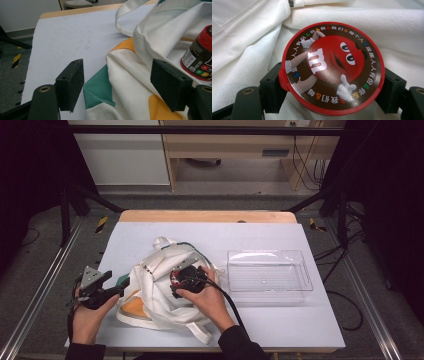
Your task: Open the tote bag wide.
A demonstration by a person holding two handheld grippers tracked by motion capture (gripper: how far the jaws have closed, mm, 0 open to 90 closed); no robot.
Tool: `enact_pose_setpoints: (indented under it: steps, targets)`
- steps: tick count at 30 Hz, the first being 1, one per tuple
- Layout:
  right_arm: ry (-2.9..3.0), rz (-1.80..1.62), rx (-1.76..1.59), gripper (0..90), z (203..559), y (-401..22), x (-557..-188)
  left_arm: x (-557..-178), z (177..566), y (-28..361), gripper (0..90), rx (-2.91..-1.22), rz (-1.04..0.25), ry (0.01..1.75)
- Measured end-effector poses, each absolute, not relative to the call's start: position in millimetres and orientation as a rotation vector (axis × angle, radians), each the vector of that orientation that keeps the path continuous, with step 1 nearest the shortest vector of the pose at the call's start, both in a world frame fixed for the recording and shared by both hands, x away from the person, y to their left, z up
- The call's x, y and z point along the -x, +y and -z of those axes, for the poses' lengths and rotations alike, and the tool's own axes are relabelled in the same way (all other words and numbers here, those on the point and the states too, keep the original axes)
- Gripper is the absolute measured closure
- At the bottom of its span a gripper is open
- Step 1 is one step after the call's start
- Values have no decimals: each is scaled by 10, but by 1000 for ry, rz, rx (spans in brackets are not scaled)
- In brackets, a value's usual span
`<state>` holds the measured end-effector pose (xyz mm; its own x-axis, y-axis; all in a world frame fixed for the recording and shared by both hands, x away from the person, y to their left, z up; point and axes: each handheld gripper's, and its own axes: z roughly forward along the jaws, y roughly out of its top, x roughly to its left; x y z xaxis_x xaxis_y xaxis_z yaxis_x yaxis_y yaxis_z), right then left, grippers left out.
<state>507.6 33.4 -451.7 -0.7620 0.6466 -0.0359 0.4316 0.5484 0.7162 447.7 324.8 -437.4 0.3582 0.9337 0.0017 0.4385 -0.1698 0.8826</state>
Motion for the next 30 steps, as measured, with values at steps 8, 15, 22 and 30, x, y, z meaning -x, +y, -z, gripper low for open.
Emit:
enact_pose_setpoints:
  steps: [8,15,22,30]
  targets:
    - [2500,-1018,-903,246,4502,351,-5073,-4479,4378,3262,272,-1770,-727,1219]
    - [2513,-1009,-891,247,4473,371,-5054,-4479,4381,3273,272,-1763,-726,1224]
    - [2511,-1018,-901,248,4450,348,-5055,-4480,4386,3279,271,-1762,-725,1228]
    - [2502,-1033,-898,249,4402,319,-5047,-4483,4393,3299,269,-1762,-730,1231]
